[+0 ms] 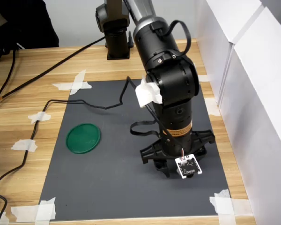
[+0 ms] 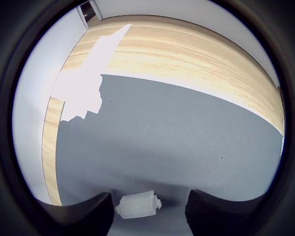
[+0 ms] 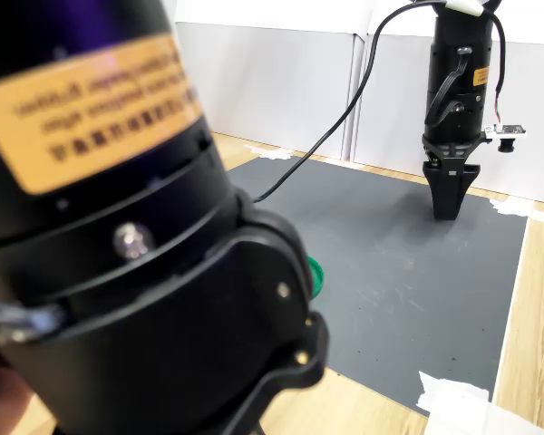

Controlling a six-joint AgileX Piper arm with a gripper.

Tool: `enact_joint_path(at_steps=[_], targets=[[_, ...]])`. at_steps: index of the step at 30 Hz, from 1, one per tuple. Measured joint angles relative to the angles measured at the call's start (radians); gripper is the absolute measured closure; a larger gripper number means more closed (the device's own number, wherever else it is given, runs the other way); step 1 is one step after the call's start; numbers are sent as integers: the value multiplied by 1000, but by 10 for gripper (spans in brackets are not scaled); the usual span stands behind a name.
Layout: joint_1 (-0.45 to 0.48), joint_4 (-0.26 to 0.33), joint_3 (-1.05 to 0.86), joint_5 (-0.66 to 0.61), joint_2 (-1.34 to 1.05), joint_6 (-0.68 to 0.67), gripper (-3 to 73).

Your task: Grasp a white terminal and put it on the green lid.

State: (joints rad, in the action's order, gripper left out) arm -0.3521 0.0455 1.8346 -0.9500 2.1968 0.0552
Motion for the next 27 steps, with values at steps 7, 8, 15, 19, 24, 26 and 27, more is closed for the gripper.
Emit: enact_joint_path(at_steps=[7, 8, 15, 19, 24, 26, 27], targets=[[-8, 1, 0, 2, 2, -27, 124], [-8, 4, 0, 2, 5, -28, 148], [-8, 15, 0, 3, 13, -34, 367], [-8, 4, 0, 2, 13, -34, 390], [-8, 7, 0, -69, -15, -44, 390], [-8, 16, 0, -105, -50, -55, 390], [-8, 18, -2, -117, -68, -70, 390]])
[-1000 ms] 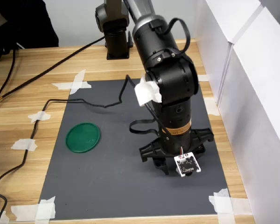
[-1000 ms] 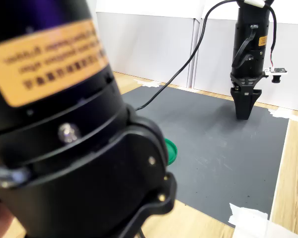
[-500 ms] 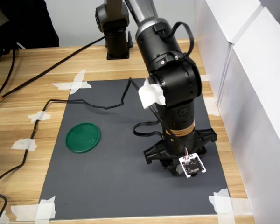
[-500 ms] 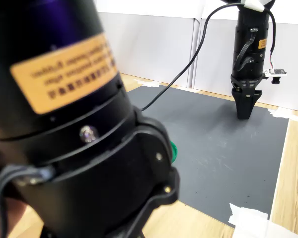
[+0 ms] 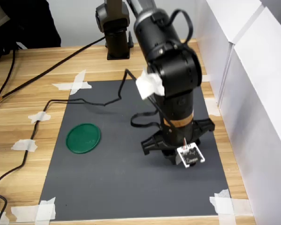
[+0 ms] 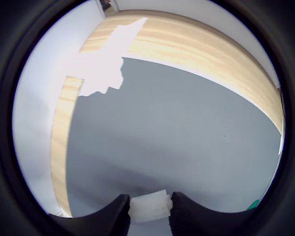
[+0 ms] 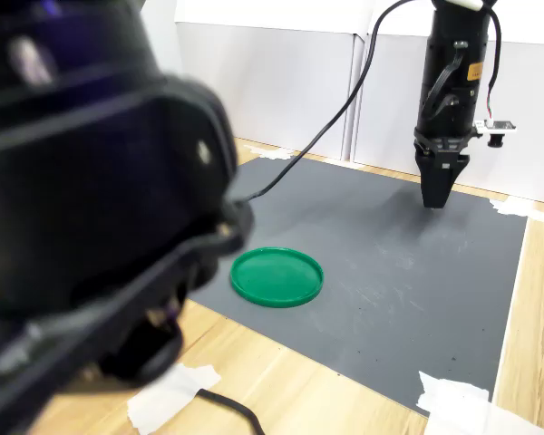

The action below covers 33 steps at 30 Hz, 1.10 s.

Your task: Grasp a white terminal and put it on the green lid.

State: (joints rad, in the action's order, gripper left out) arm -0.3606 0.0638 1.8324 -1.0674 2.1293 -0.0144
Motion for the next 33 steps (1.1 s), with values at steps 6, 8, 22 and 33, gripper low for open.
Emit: enact_joint_path(at_steps=[6, 8, 22, 33], targets=[[21, 6, -87, -34, -155, -48, 390], [38, -1, -148, -39, -201, -61, 390], [321, -90, -453, 23, -366, -211, 390], [483, -93, -550, 144, -331, -322, 390]])
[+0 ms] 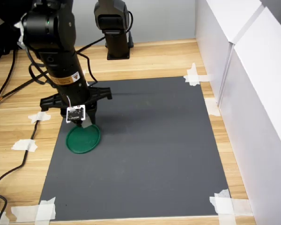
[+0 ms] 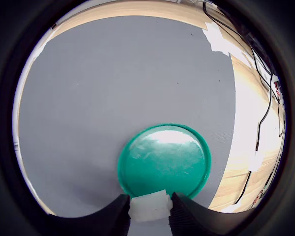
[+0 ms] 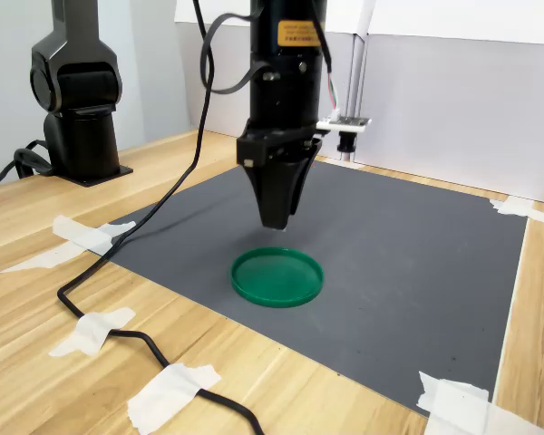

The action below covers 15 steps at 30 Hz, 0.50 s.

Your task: Grasp a white terminal and put it on the green lid.

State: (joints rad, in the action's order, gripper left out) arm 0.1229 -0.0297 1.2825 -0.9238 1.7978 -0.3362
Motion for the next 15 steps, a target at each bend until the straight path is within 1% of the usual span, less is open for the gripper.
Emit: enact_joint_path(at_steps=[4, 10, 15], targets=[[21, -1, -5, 31, 19, -22, 390], [22, -2, -6, 55, 62, -30, 390], [22, -15, -6, 74, 77, -48, 390]])
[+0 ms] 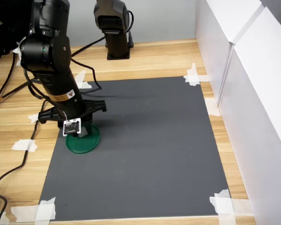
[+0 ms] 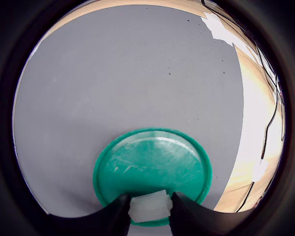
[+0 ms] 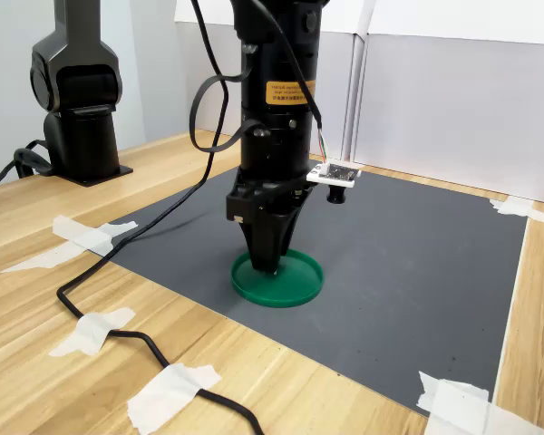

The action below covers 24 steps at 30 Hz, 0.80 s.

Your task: Grasp a white terminal and put it on the green lid.

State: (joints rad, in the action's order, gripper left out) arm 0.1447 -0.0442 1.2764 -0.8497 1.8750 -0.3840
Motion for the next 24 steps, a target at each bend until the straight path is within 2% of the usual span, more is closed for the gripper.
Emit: enact_joint_path(at_steps=[8, 17, 20, 24], targets=[[1, -4, 0, 23, 1, -19, 379], [1, -4, 0, 36, 1, -18, 169], [1, -4, 0, 33, 1, -8, 133], [2, -4, -1, 42, -21, 14, 124]])
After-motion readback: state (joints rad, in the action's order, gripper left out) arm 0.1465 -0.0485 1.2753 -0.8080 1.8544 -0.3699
